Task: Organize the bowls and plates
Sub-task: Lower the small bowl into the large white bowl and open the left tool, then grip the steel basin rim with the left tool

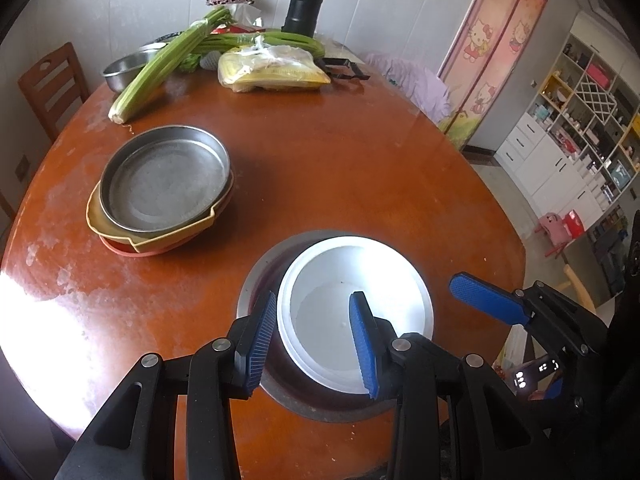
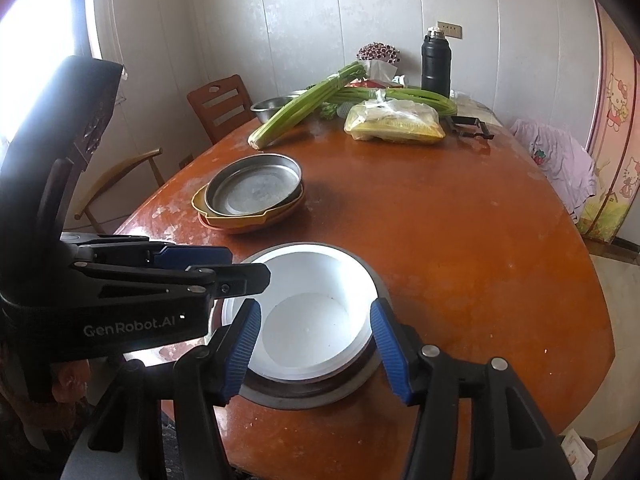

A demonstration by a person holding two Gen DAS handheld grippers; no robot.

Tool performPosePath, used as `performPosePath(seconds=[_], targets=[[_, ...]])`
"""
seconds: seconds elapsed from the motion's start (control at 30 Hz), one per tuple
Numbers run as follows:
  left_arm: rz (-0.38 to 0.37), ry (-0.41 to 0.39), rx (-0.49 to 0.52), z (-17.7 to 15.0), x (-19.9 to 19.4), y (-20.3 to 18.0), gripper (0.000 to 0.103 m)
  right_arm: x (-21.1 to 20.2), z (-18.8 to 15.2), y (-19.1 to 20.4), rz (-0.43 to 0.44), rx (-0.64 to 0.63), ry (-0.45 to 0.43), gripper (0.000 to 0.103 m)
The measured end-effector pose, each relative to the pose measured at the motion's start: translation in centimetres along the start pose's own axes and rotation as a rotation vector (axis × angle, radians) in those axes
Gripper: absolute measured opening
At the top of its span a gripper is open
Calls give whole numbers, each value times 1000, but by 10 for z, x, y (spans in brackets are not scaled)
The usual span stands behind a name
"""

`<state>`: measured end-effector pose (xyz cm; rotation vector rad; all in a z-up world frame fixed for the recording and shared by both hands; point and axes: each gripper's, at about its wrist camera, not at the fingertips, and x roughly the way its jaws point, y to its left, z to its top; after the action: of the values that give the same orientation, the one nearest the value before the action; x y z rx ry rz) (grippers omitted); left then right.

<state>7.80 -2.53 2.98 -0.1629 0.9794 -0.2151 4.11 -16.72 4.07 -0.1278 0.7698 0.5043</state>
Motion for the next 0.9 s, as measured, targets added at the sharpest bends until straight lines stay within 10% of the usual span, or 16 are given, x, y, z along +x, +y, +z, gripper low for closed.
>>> performPosePath(seconds=[0.9], targets=[[27,-8,-29,-1,8,13,41,7,3,-16,-63,30,2,64]])
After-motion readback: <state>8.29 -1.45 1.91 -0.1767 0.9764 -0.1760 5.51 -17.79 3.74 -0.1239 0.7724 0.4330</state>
